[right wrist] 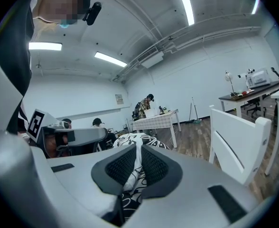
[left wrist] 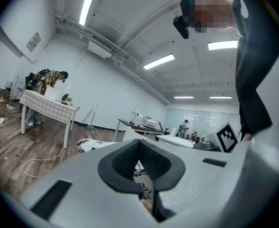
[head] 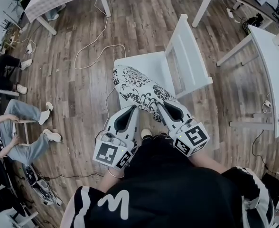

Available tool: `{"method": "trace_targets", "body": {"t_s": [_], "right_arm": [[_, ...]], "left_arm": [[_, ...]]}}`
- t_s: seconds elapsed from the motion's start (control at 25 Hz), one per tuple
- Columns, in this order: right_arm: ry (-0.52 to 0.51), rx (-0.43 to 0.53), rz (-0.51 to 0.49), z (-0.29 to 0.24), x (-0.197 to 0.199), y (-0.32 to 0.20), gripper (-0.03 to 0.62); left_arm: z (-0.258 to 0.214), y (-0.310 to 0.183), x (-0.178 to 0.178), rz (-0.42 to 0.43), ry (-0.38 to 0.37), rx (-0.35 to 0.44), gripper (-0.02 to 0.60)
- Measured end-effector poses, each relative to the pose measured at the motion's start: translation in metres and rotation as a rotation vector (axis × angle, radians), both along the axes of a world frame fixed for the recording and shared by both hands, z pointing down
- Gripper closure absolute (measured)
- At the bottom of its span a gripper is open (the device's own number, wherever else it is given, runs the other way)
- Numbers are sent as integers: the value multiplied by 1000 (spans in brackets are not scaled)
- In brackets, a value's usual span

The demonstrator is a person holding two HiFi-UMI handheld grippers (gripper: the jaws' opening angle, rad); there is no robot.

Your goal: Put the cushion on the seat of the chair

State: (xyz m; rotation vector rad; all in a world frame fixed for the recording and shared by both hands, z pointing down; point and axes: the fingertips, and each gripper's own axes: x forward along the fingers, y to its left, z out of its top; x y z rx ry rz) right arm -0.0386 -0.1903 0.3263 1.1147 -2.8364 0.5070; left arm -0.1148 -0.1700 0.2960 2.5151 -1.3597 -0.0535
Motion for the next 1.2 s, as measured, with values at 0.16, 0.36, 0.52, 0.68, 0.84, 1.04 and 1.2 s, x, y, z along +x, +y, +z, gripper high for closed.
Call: {"method": "trace_targets", "body": {"t_s": [0.16,0.36,0.52,0.68,0.84,1.04,1.2], "right_arm": [[11,-2,-13,1,1,-3,554],[31,-8,-42,5,-7,-10,554],[47,-8,-55,9,-15,-22,554],[69,2,-64,12,-16,-40,554],[96,15,-63,21,-16,-62,554],[120,28,-60,32,-21,-92,554],[137,45,-53,37,-27,-117,554]], "left_arm": [[4,2,2,-12,3,-13,578],[10,4,-3,-46,19,-39,578],[14,5,-6,-74,32,-56,578],[17,5,-6,-103,39,-70,578],[24,8,-10,-136,40,-89,578],[35,15,-16,-179,44,-115,578],[39,20,-21,-206,41,-131,578]]}}
